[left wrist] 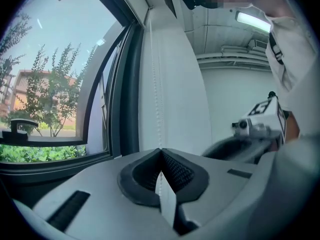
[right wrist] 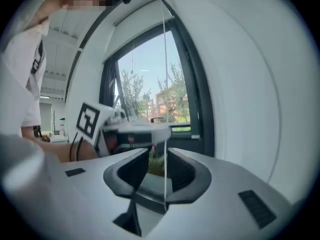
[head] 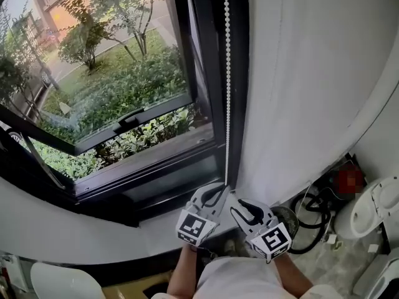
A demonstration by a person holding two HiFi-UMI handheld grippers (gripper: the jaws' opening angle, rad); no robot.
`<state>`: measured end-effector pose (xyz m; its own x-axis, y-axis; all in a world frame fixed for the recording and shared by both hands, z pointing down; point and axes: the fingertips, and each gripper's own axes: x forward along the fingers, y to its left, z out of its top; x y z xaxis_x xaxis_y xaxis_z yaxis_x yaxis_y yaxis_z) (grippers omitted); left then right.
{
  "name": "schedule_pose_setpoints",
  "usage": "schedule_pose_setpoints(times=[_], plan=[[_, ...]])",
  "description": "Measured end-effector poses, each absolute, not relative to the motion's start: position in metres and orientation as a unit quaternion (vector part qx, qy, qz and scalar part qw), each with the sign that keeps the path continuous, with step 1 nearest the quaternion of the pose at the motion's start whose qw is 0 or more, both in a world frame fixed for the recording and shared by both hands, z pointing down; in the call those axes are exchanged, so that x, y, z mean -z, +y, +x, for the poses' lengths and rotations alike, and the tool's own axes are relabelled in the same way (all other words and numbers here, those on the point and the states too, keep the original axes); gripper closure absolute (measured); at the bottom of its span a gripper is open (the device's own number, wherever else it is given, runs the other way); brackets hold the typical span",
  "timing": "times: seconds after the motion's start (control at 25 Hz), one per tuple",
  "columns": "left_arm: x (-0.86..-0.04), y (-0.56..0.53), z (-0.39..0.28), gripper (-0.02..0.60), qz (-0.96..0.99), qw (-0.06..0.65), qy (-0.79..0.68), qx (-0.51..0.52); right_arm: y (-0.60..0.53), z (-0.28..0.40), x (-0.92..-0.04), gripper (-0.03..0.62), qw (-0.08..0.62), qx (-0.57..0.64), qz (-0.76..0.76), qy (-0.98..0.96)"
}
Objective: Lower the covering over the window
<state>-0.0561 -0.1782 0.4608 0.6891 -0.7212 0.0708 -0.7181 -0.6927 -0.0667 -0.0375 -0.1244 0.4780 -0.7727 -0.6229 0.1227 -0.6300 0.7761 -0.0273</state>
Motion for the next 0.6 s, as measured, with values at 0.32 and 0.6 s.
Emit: schedule_pose_setpoints(times=[0.32,0.6], plan=[[-0.462,-0.176,-0.053,0.568,-0.919,0.020,0.391,0.050,-0.155,-0.049,-0.350,0.468,0.008,0.058,0.350,-0.935],[-0.461,-0.173,-0.051,0.568,-0.919,0.024,0.390,0.049,-0.177,-0.060,-0.304,0.494,-0.001,0.094,0.366,-0.926]])
